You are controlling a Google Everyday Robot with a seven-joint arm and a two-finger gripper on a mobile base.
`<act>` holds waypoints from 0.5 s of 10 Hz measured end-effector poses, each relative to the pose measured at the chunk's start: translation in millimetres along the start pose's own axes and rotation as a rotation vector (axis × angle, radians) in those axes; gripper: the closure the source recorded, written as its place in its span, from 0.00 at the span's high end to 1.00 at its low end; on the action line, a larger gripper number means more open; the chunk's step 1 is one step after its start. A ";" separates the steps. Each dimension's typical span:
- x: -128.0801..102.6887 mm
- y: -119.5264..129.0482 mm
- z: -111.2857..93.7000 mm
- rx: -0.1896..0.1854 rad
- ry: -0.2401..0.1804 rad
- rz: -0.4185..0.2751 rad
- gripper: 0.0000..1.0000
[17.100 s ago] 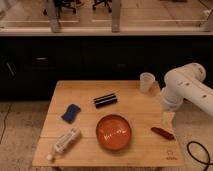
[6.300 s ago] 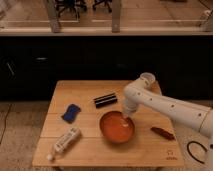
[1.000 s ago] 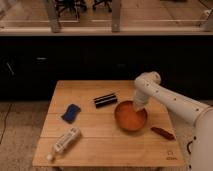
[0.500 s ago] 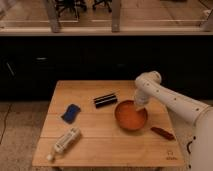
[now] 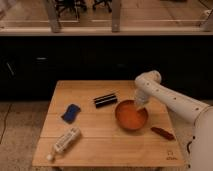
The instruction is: Push the ceramic bowl across the table
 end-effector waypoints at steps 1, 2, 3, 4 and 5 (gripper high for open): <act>1.3 -0.4 -0.6 0.000 0.002 0.000 0.03; 1.7 -0.6 -0.6 -0.001 0.004 -0.002 0.03; 1.7 -0.5 -0.3 -0.002 0.006 -0.006 0.03; 1.3 -1.1 -1.0 -0.002 0.008 -0.010 0.03; 0.9 -1.8 -1.1 -0.002 0.009 -0.014 0.03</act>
